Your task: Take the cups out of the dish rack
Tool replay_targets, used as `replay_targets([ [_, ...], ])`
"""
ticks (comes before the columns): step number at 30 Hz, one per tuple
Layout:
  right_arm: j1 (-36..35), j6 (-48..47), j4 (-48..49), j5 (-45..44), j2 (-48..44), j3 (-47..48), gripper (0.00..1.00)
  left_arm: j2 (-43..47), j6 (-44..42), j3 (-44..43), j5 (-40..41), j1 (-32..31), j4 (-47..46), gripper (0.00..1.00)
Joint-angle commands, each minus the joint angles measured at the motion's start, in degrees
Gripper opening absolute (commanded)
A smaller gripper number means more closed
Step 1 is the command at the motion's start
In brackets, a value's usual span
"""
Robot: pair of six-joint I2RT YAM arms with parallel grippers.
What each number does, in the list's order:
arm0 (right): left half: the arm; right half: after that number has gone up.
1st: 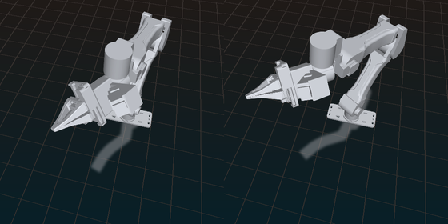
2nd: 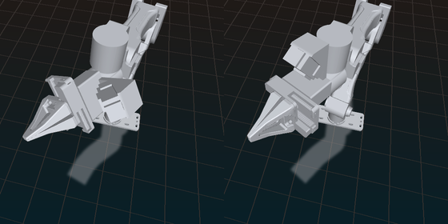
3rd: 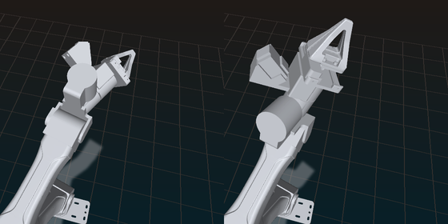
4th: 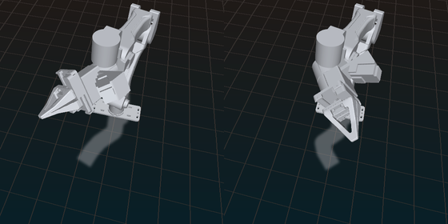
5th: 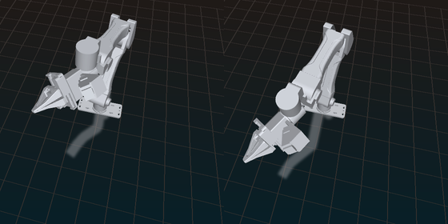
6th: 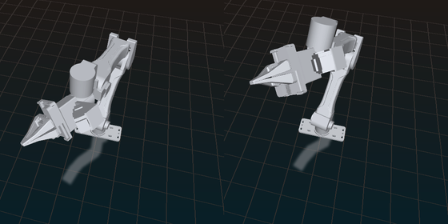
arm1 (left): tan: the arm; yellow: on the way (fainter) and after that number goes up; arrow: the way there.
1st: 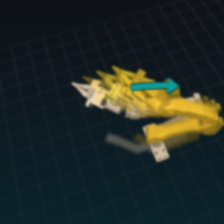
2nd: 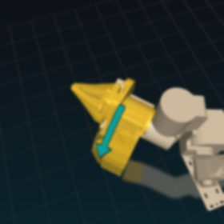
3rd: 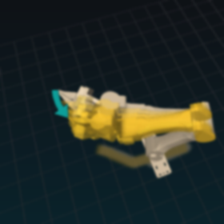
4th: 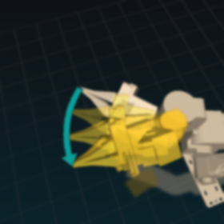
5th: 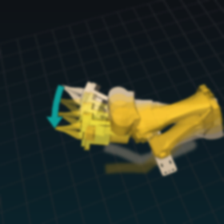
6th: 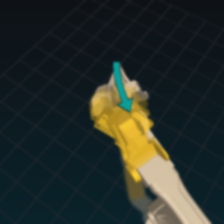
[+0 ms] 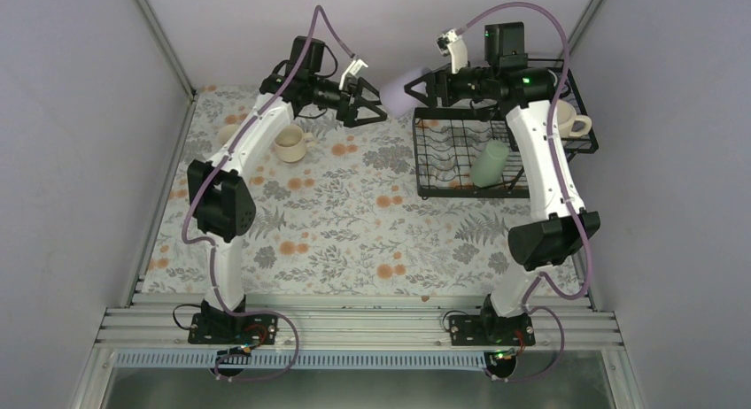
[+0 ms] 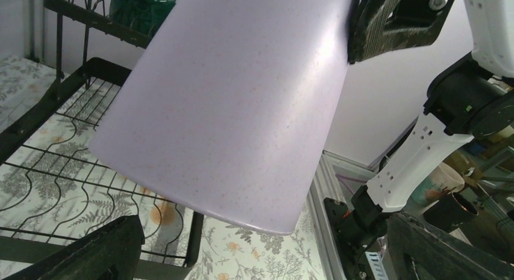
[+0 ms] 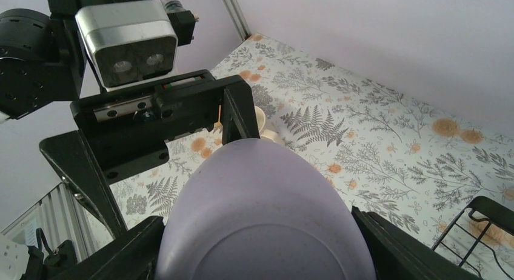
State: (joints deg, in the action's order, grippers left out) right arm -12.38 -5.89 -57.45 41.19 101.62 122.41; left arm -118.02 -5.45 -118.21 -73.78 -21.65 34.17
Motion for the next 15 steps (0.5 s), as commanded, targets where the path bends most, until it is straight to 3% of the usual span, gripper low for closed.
replay_targets([
  [1, -0.52, 0.3, 1.73, 0.03, -0.2, 1.47, 0.35, -0.89, 3.12, -3.66, -2.28, 0.27, -3.42, 1.0],
  [9, -0.39, 1.4, 2.75, 1.11, 1.16, 2.05, 0.37, 0.39, 8.71, -4.03, -5.32, 0.28, -7.95, 1.0],
  [11, -0.38, 1.6, 3.39, 2.5, 1.55, 1.68, 0.42, 1.67, 10.28, -2.42, -6.19, 0.27, -10.02, 1.0],
  [15, -0.38, 1.07, 3.48, 5.52, 3.23, 0.95, 0.61, 3.07, 10.73, -1.92, -6.42, 0.34, -10.63, 0.98],
])
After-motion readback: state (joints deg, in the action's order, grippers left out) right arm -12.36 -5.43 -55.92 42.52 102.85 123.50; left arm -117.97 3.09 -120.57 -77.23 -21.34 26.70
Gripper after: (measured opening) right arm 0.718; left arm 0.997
